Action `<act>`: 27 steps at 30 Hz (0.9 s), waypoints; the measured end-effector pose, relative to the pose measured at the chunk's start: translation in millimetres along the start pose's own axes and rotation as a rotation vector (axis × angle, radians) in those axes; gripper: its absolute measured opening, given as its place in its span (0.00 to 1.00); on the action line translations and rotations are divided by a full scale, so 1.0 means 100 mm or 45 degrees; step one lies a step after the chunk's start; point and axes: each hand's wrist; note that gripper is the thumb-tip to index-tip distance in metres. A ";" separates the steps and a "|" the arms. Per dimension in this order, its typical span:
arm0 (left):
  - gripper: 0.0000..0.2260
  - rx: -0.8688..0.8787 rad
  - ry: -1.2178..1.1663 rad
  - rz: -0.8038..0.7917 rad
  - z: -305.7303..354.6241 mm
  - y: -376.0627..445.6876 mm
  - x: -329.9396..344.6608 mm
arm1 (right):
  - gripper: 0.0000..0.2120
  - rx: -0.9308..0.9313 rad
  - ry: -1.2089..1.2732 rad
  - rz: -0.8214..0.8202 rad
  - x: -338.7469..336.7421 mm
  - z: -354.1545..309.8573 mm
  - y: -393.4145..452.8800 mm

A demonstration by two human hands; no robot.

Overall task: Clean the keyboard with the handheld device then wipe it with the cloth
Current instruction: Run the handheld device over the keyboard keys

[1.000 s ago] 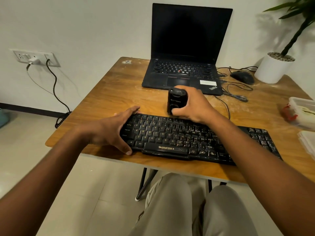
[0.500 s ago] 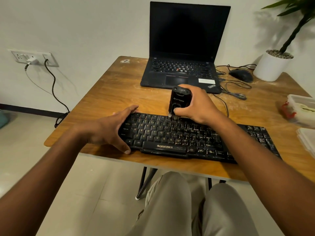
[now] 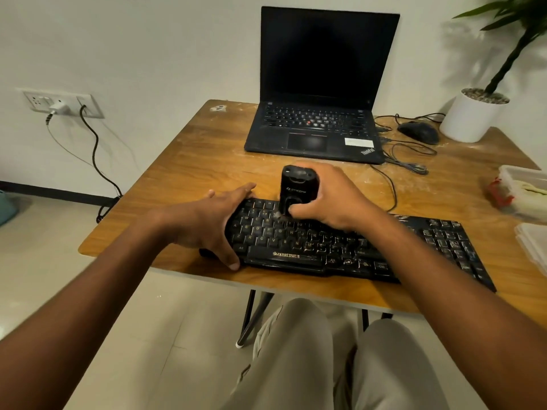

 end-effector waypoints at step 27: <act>0.68 0.064 -0.119 -0.016 -0.15 0.13 0.06 | 0.23 0.013 0.181 0.101 -0.14 -0.13 0.01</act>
Point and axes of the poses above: each hand's wrist, its own y-axis towards the middle knuckle, its own x-axis out of the palm, z = x × y, and after that the axes turned 13 degrees about y, right-handed
